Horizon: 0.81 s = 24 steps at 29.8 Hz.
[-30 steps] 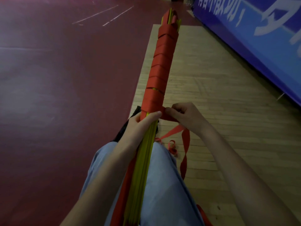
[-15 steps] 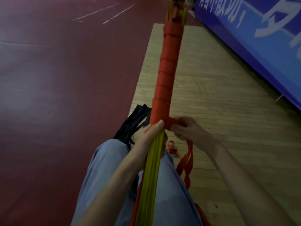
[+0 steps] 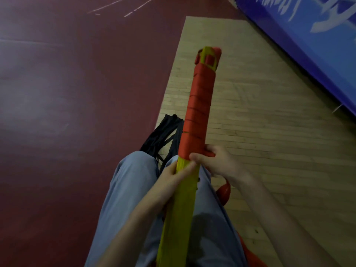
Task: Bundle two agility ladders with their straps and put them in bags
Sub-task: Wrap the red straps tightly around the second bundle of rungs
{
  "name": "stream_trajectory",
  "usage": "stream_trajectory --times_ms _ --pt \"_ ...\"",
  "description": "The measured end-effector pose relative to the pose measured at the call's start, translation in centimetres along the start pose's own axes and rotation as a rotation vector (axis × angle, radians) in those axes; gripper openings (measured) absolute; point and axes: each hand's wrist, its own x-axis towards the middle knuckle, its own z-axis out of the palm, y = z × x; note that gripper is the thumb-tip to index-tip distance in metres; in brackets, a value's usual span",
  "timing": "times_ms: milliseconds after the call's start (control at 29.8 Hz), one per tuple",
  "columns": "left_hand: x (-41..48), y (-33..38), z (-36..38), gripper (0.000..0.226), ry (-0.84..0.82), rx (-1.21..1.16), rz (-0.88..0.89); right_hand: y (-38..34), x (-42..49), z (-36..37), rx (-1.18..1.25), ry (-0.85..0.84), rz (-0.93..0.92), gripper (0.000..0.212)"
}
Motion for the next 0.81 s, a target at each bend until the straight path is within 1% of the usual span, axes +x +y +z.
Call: stream_trajectory --times_ms 34,67,101,168,235,269,336,370,403,437,470,504,538,571,605,638,672,739,806 --pt "0.1 -0.9 -0.2 0.029 0.056 0.098 0.023 0.4 0.2 0.3 -0.018 0.004 -0.011 0.008" --pt "0.0 -1.5 -0.4 0.030 0.109 0.150 0.059 0.7 0.5 0.8 -0.039 0.003 -0.022 0.013" --pt "-0.2 -2.3 -0.8 0.029 0.161 0.158 0.099 1.1 0.7 1.2 -0.064 0.013 -0.035 0.019" --pt "-0.2 -2.6 -0.9 0.026 0.170 0.127 0.079 1.4 0.7 1.5 -0.071 0.031 -0.053 0.030" --pt "0.0 -2.3 -1.8 0.026 0.069 0.039 0.022 1.7 0.8 1.8 -0.032 0.016 -0.049 0.035" --pt "0.0 -2.1 -2.3 0.030 -0.012 -0.003 -0.006 1.6 0.7 1.9 0.004 0.004 -0.040 0.033" --pt "0.3 -2.7 -3.2 0.052 -0.199 -0.152 -0.033 1.4 0.4 2.0 0.065 -0.029 -0.035 0.027" --pt "0.5 -3.4 -3.5 0.064 -0.282 -0.260 -0.036 1.5 0.4 2.1 0.077 -0.037 -0.046 0.028" --pt "0.7 -4.0 -3.8 0.072 -0.345 -0.364 -0.047 1.4 0.3 2.2 0.071 -0.036 -0.056 0.031" --pt "0.9 -4.6 -4.0 0.074 -0.393 -0.440 -0.058 1.5 0.4 2.2 0.055 -0.032 -0.069 0.033" --pt "1.2 -5.3 -4.2 0.075 -0.403 -0.490 -0.063 1.4 0.3 2.3 0.041 -0.031 -0.086 0.033" --pt "1.1 -5.0 -3.8 0.080 -0.392 -0.522 -0.082 1.4 0.3 2.2 0.026 -0.032 -0.108 0.032" --pt "1.0 -4.6 -3.4 0.088 -0.327 -0.519 -0.113 1.3 0.2 2.3 0.015 -0.024 -0.119 0.031" --pt "1.1 -4.1 -3.0 0.093 -0.217 -0.459 -0.140 1.6 0.3 2.2 0.016 -0.003 -0.125 0.031" --pt "1.2 -3.6 -2.7 0.087 -0.079 -0.354 -0.131 1.8 0.4 2.2 0.027 0.021 -0.123 0.031" --pt "1.3 -3.5 -2.5 0.076 0.043 -0.250 -0.089 1.9 0.4 2.2 0.032 0.043 -0.130 0.030" --pt "1.0 -3.4 -2.4 0.068 0.125 -0.186 -0.029 2.0 0.4 2.2 0.031 0.064 -0.135 0.029" --pt "0.2 -3.7 -2.2 0.058 0.194 -0.060 0.065 2.1 0.5 2.2 -0.003 0.095 -0.150 0.028" --pt "-0.7 -4.7 -1.5 0.041 0.200 0.056 0.085 2.1 0.5 2.2 -0.039 0.113 -0.138 0.030"
